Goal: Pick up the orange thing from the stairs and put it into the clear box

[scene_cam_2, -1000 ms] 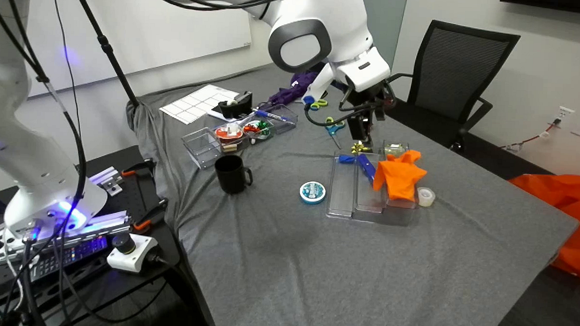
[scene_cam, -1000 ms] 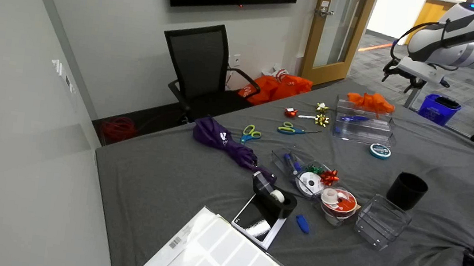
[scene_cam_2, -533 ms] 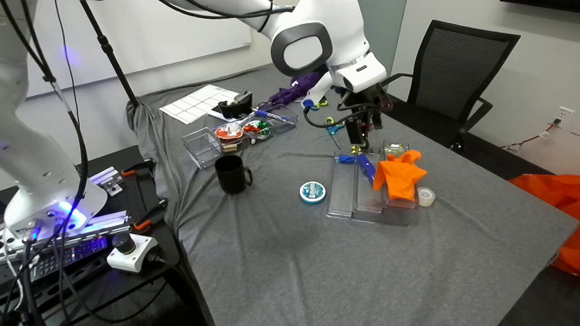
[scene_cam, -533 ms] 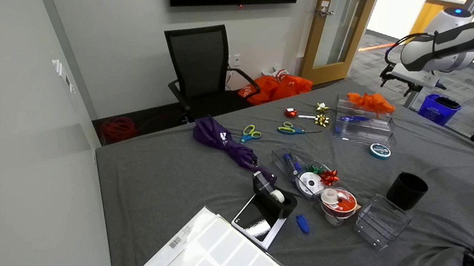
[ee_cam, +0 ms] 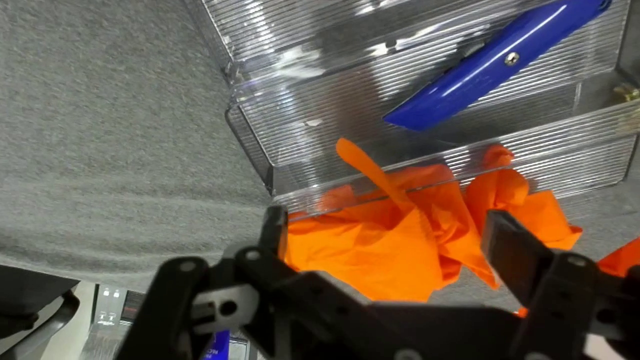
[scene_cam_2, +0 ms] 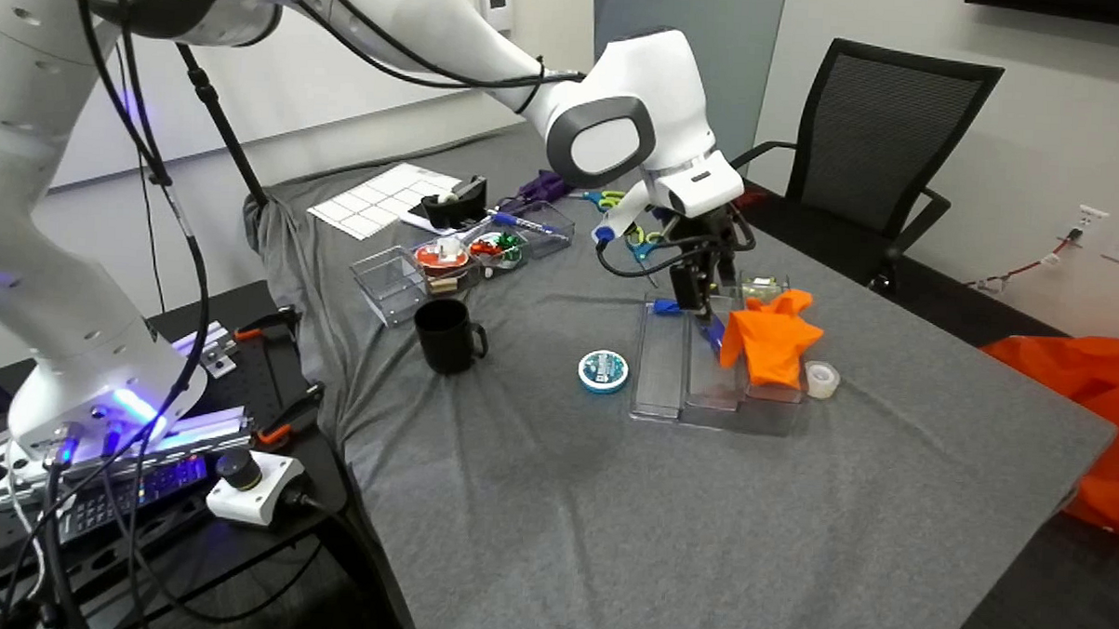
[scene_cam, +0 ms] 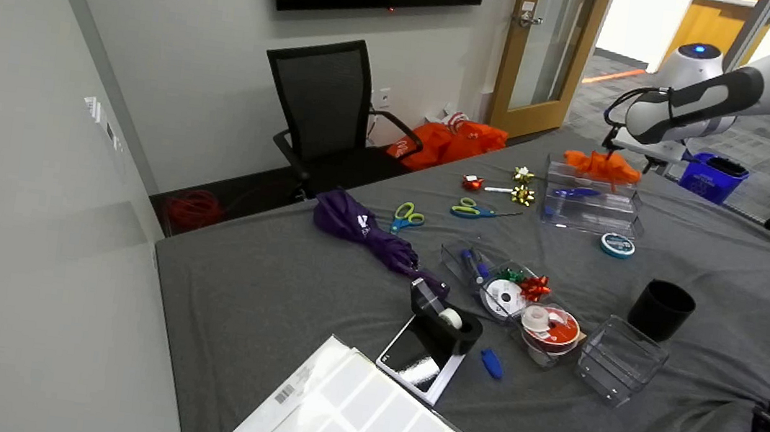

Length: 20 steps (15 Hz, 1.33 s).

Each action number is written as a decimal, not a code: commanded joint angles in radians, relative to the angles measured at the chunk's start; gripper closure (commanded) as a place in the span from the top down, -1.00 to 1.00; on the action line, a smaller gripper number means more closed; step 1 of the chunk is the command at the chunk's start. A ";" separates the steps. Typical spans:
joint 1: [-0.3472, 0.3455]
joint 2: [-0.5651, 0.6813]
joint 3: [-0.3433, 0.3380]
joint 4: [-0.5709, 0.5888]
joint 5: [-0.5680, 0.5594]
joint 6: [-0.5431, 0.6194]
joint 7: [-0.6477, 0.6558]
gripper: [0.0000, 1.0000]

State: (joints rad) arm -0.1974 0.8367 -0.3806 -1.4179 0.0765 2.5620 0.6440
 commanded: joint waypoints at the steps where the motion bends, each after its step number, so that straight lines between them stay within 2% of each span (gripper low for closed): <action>1: -0.031 0.077 0.005 0.100 -0.008 -0.021 -0.004 1.00; 5: -0.047 0.147 -0.004 0.178 -0.005 -0.030 0.015 1.00; 6: -0.057 0.159 0.005 0.199 0.001 -0.043 0.011 0.50; 8: -0.067 0.180 0.010 0.234 0.011 -0.070 0.023 0.32; 17: -0.089 0.244 0.016 0.335 0.006 -0.111 0.080 -0.94; 20: -0.086 0.244 0.012 0.337 0.021 -0.106 0.081 -1.00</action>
State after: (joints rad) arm -0.2646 1.0617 -0.3806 -1.1284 0.0828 2.4857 0.7220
